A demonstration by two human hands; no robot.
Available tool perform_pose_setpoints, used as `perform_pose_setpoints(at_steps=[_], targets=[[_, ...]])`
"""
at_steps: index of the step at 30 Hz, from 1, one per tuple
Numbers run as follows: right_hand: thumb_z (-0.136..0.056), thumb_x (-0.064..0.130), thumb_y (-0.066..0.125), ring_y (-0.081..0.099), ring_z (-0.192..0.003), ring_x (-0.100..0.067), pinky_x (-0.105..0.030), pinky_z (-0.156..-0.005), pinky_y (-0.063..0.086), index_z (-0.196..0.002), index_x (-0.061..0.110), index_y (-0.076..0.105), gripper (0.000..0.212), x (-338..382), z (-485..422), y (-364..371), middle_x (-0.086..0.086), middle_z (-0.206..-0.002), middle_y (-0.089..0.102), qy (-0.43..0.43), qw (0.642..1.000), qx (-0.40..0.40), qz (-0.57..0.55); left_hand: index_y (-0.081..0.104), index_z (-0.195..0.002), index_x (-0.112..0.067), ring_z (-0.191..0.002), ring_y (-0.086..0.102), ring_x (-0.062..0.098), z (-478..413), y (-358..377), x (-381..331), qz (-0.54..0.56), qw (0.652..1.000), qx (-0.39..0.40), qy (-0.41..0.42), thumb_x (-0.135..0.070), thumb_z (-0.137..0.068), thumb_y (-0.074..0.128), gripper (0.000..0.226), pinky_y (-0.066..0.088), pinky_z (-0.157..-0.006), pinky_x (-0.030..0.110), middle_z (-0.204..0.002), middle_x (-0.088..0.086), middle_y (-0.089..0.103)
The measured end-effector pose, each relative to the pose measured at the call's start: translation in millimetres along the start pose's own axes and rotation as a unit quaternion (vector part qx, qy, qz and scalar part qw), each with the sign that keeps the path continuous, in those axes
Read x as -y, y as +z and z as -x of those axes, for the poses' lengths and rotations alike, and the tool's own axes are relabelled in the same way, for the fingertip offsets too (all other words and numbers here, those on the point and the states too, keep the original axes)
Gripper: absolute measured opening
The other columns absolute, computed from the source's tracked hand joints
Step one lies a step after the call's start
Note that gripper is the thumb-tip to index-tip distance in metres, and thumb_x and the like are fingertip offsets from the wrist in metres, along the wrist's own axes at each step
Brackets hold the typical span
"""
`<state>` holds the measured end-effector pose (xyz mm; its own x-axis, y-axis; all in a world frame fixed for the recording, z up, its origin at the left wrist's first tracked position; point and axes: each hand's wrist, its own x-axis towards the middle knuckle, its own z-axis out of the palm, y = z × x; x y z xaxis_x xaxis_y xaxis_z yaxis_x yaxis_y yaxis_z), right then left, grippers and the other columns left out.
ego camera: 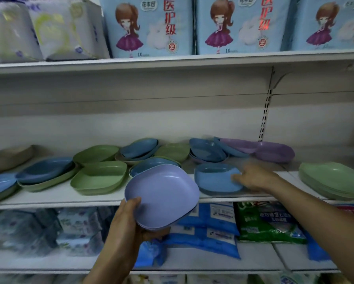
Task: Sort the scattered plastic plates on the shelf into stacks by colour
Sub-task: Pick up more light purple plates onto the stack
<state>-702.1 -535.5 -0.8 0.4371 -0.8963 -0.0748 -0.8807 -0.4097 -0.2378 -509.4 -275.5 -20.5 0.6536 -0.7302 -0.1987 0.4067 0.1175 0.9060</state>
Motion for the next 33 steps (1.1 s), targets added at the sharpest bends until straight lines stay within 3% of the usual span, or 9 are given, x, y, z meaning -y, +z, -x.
perform_pose_setpoints(at_steps=[3, 6, 8, 11, 15, 21, 28, 31, 33], targets=[[-0.085, 0.031, 0.056, 0.060, -0.085, -0.019, -0.028, -0.070, 0.049, -0.093, 0.016, 0.058, 0.017, -6.3, -10.4, 4.5, -0.002, -0.092, 0.061, 0.003, 1.000, 0.006, -0.002, 0.049, -0.126, -0.018, -0.105, 0.059, 0.044, -5.9, -2.6, -4.1, 0.007, 1.000, -0.003, 0.005, -0.022, -0.097, 0.045, 0.030, 0.058, -0.055, 0.047, -0.121, 0.011, 0.055], [-0.086, 0.026, 0.057, 0.060, -0.082, -0.020, -0.026, -0.064, 0.047, -0.099, 0.014, 0.060, 0.018, -22.5, -3.9, -15.5, -0.002, -0.090, 0.062, 0.028, 0.999, -0.017, 0.027, 0.050, -0.122, -0.020, -0.108, 0.058, 0.042, -11.4, -3.0, -5.5, 0.005, 1.000, -0.001, 0.009, -0.022, -0.098, 0.044, 0.025, 0.059, -0.057, 0.047, -0.120, 0.009, 0.055], [-0.089, 0.028, 0.053, 0.057, -0.086, -0.019, -0.023, -0.060, 0.041, -0.109, 0.016, 0.057, 0.024, -37.2, 2.6, -28.8, -0.002, -0.098, 0.060, 0.072, 0.994, -0.017, 0.081, 0.050, -0.122, -0.020, -0.107, 0.058, 0.041, -14.3, -0.6, -6.3, 0.010, 1.000, -0.001, 0.006, -0.023, -0.098, 0.044, 0.026, 0.058, -0.054, 0.044, -0.120, 0.009, 0.056], [-0.096, 0.043, 0.041, 0.059, -0.101, -0.018, -0.024, -0.070, 0.038, -0.117, 0.024, 0.058, 0.033, -43.2, 6.5, -37.9, 0.001, -0.117, 0.062, 0.101, 0.971, -0.081, 0.201, 0.048, -0.127, -0.019, -0.103, 0.060, 0.039, -18.1, 4.4, -7.8, 0.013, 1.000, 0.006, 0.006, -0.023, -0.098, 0.043, 0.030, 0.057, -0.053, 0.041, -0.123, 0.010, 0.055], [-0.098, 0.037, 0.037, 0.062, -0.095, -0.025, -0.029, -0.067, 0.039, -0.095, 0.018, 0.059, 0.030, -2.2, -2.5, -43.4, -0.005, -0.106, 0.065, -0.001, 0.964, -0.205, 0.169, 0.046, -0.129, -0.020, -0.104, 0.060, 0.040, -21.5, 6.7, -7.1, 0.010, 1.000, 0.008, 0.008, -0.025, -0.099, 0.043, 0.031, 0.057, -0.052, 0.042, -0.125, 0.011, 0.053], [-0.092, 0.037, 0.052, 0.061, -0.089, -0.021, -0.029, -0.064, 0.045, -0.101, 0.016, 0.064, 0.025, 53.2, -24.3, -26.1, -0.004, -0.103, 0.066, -0.188, 0.954, -0.175, 0.158, 0.049, -0.126, -0.023, -0.106, 0.057, 0.043, -23.1, 7.9, -7.7, 0.018, 1.000, -0.011, -0.005, -0.025, -0.097, 0.047, 0.029, 0.056, -0.057, 0.052, -0.121, 0.007, 0.054], [-0.089, 0.022, 0.057, 0.056, -0.109, -0.028, -0.027, -0.072, 0.040, -0.123, 0.012, 0.050, 0.036, 75.2, -52.2, -2.4, -0.009, -0.125, 0.055, -0.166, 0.960, -0.137, 0.179, 0.050, -0.123, -0.027, -0.093, 0.060, 0.043, -18.4, 11.7, -11.0, 0.027, 0.999, -0.016, -0.006, -0.025, -0.097, 0.047, 0.026, 0.054, -0.065, 0.060, -0.103, 0.000, 0.057], [-0.093, 0.023, 0.054, 0.055, -0.091, -0.022, -0.021, -0.057, 0.030, -0.094, 0.017, 0.052, 0.006, 75.7, -48.9, -3.6, -0.003, -0.098, 0.055, -0.201, 0.959, -0.133, 0.152, 0.049, -0.123, -0.025, -0.083, 0.060, 0.041, -18.4, 8.0, -12.9, 0.031, 0.999, -0.024, -0.006, -0.024, -0.097, 0.048, 0.027, 0.053, -0.063, 0.060, -0.100, 0.002, 0.057], [-0.091, 0.029, 0.055, 0.054, -0.077, -0.018, -0.025, -0.050, 0.028, -0.077, 0.018, 0.048, 0.019, 71.4, -38.7, -6.9, 0.002, -0.083, 0.054, -0.253, 0.946, -0.133, 0.152, 0.050, -0.125, -0.025, -0.090, 0.060, 0.043, -17.9, 4.3, -12.3, 0.036, 0.999, -0.024, -0.004, -0.024, -0.096, 0.048, 0.029, 0.055, -0.055, 0.058, -0.107, 0.003, 0.056]])
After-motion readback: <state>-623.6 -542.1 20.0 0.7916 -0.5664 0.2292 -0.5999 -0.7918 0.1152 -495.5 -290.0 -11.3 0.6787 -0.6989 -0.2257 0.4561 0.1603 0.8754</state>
